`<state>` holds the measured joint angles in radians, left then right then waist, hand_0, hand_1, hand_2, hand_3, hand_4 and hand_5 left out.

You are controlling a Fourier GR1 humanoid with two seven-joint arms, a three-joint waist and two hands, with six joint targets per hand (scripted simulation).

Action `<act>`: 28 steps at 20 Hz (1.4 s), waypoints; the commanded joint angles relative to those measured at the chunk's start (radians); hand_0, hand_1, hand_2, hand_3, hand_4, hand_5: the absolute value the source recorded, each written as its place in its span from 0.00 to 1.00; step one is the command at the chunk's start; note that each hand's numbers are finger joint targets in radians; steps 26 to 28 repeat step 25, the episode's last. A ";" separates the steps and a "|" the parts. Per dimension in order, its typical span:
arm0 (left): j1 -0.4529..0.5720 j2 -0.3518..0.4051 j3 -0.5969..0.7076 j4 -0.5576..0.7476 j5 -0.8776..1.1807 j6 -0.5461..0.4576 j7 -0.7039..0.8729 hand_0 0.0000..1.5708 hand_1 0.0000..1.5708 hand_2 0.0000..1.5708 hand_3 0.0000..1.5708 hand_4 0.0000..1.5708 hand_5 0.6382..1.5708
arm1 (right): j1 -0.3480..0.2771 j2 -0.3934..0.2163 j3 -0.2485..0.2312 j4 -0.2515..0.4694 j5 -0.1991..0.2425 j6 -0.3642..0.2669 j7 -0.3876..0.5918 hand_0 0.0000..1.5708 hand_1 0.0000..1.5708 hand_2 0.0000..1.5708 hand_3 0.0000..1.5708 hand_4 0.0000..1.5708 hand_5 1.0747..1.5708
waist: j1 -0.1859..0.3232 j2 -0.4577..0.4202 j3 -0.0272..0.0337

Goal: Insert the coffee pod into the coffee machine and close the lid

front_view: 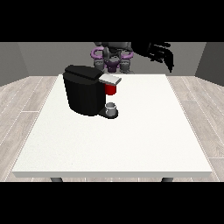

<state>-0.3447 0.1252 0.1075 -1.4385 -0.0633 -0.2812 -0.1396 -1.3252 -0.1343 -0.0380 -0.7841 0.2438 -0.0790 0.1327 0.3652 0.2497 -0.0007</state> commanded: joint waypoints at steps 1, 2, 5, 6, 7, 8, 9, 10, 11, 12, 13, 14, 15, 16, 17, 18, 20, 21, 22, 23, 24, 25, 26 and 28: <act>-0.019 -0.021 -0.020 -0.029 -0.005 0.016 0.012 0.00 0.00 0.00 0.00 0.27 1.00 | -0.030 -0.018 -0.033 0.033 -0.003 -0.018 -0.046 0.00 0.00 0.00 0.00 0.00 1.00 | 0.028 0.050 0.0005; -0.058 0.010 0.006 -0.022 0.025 -0.014 0.024 0.00 0.00 0.00 0.00 0.24 1.00 | -0.061 -0.017 -0.030 0.037 0.004 -0.019 -0.031 0.00 0.00 0.00 0.00 0.00 1.00 | 0.035 0.053 0.0003; -0.037 0.011 -0.005 -0.034 0.027 -0.029 0.015 0.00 0.00 0.00 0.00 0.16 1.00 | -0.060 -0.019 -0.058 0.061 -0.009 -0.040 -0.049 0.00 0.00 0.00 0.00 0.00 1.00 | 0.075 0.085 0.0004; -0.072 0.034 0.023 -0.023 0.073 -0.062 0.052 0.00 0.00 0.00 0.00 0.00 1.00 | -0.061 0.005 -0.055 0.063 -0.018 -0.032 -0.041 0.00 0.00 0.00 0.00 0.00 1.00 | 0.066 0.068 0.0004; -0.058 -0.001 0.001 -0.038 0.011 0.014 0.022 0.00 0.00 0.00 0.00 0.14 1.00 | -0.054 -0.009 -0.060 0.072 -0.025 -0.008 -0.057 0.00 0.00 0.00 0.00 0.00 1.00 | 0.040 0.075 0.0005; -0.045 0.023 0.007 -0.050 0.062 -0.054 0.048 0.00 0.00 0.00 0.00 0.13 1.00 | -0.060 -0.046 -0.081 0.079 -0.033 0.002 -0.077 0.00 0.00 0.00 0.00 0.03 1.00 | 0.075 0.083 0.0005; -0.064 0.025 0.013 -0.004 0.054 -0.051 -0.001 0.00 0.00 0.00 0.00 0.18 1.00 | -0.095 -0.014 -0.061 0.069 -0.017 -0.019 -0.048 0.00 0.00 0.00 0.00 0.08 1.00 | 0.052 0.098 0.0000; -0.033 0.012 0.002 -0.028 0.028 -0.025 -0.024 0.00 0.00 0.00 0.00 0.20 1.00 | -0.054 -0.008 -0.064 0.077 -0.014 -0.035 -0.085 0.00 0.00 0.00 0.00 0.06 1.00 | 0.058 0.099 0.0002; -0.033 0.045 0.025 -0.023 0.071 -0.072 0.013 0.00 0.00 0.00 0.00 0.21 1.00 | -0.071 -0.038 -0.076 0.081 -0.025 -0.006 -0.077 0.00 0.00 0.00 0.00 0.06 1.00 | 0.066 0.078 0.0003; -0.083 0.022 0.004 -0.037 0.037 -0.026 0.033 0.00 0.00 0.00 0.00 0.19 1.00 | -0.087 -0.021 -0.072 0.087 -0.021 -0.015 -0.106 0.00 0.00 0.00 0.00 0.00 1.00 | 0.060 0.117 0.0005; -0.043 -0.003 -0.010 -0.056 0.026 -0.005 0.040 0.00 0.00 0.00 0.00 0.17 1.00 | -0.034 0.001 -0.073 0.082 -0.031 -0.019 -0.152 0.00 0.00 0.00 0.00 0.00 1.00 | 0.047 0.090 0.0007; -0.057 0.002 -0.015 -0.041 0.034 -0.026 0.031 0.00 0.00 0.00 0.00 0.19 1.00 | -0.076 -0.001 -0.081 0.083 -0.033 -0.028 -0.123 0.00 0.00 0.00 0.00 0.00 1.00 | 0.050 0.087 0.0004; -0.024 0.044 0.051 0.015 0.087 -0.065 0.010 0.00 0.00 0.00 0.00 0.20 1.00 | -0.013 0.062 -0.053 0.062 -0.038 -0.018 -0.117 0.00 0.00 0.00 0.00 0.00 1.00 | 0.011 0.030 0.0002; 0.003 0.028 0.023 -0.015 0.060 -0.050 0.007 0.00 0.00 0.00 0.00 0.22 1.00 | 0.001 0.044 -0.055 0.069 -0.040 0.004 -0.159 0.00 0.00 0.00 0.00 0.00 1.00 | 0.019 0.034 0.0004; 0.001 0.022 0.027 0.007 0.046 -0.031 -0.023 0.00 0.00 0.00 0.00 0.22 1.00 | -0.018 0.043 -0.053 0.048 -0.050 0.032 -0.174 0.00 0.00 0.00 0.00 0.00 1.00 | -0.006 0.040 0.0003; 0.014 0.015 0.011 -0.030 0.062 -0.047 0.016 0.00 0.00 0.00 0.00 0.22 1.00 | 0.014 0.033 -0.074 0.059 -0.069 0.039 -0.193 0.00 0.00 0.00 0.00 0.00 1.00 | -0.005 0.008 0.0007; 0.001 0.024 0.025 0.009 0.053 -0.032 0.041 0.00 0.00 0.00 0.00 0.21 1.00 | 0.033 0.120 -0.027 0.033 -0.046 0.004 -0.227 0.00 0.00 0.00 0.00 0.11 1.00 | -0.034 -0.015 0.0006; 0.086 0.012 0.011 0.002 0.047 -0.044 -0.002 0.00 0.00 0.00 0.00 0.16 1.00 | 0.073 0.112 -0.035 0.032 -0.067 0.042 -0.231 0.00 0.00 0.00 0.00 0.14 1.00 | -0.036 -0.057 0.0006; 0.033 0.012 0.018 0.007 0.050 -0.025 0.048 0.00 0.00 0.00 0.00 0.16 1.00 | 0.123 0.131 0.002 0.023 -0.074 0.040 -0.284 0.00 0.00 0.00 0.00 0.12 1.00 | -0.064 -0.058 0.0009; 0.058 0.010 0.014 0.044 0.032 -0.025 0.001 0.00 0.00 0.00 0.00 0.16 1.00 | 0.175 0.132 0.037 0.000 -0.116 0.023 -0.296 0.00 0.00 0.00 0.00 0.12 1.00 | -0.066 -0.080 0.0006; 0.075 0.004 0.022 0.083 0.041 -0.029 -0.005 0.00 0.00 0.00 0.00 0.17 1.00 | 0.191 0.132 0.053 -0.016 -0.158 0.048 -0.251 0.00 0.00 0.00 0.00 0.17 1.00 | -0.092 -0.135 0.0005; 0.064 0.017 0.019 0.105 0.018 -0.025 -0.014 0.00 0.00 0.00 0.00 0.17 1.00 | 0.262 0.133 0.125 -0.033 -0.177 -0.001 -0.291 0.00 0.00 0.00 0.00 0.17 1.00 | -0.073 -0.143 0.0005; 0.064 0.017 0.019 0.105 0.018 -0.025 -0.014 0.00 0.00 0.00 0.00 0.17 1.00 | 0.262 0.133 0.125 -0.033 -0.177 -0.001 -0.291 0.00 0.00 0.00 0.00 0.17 1.00 | -0.073 -0.143 0.0005; 0.064 0.017 0.019 0.105 0.018 -0.025 -0.014 0.00 0.00 0.00 0.00 0.17 1.00 | 0.262 0.133 0.125 -0.033 -0.177 -0.001 -0.291 0.00 0.00 0.00 0.00 0.17 1.00 | -0.073 -0.143 0.0005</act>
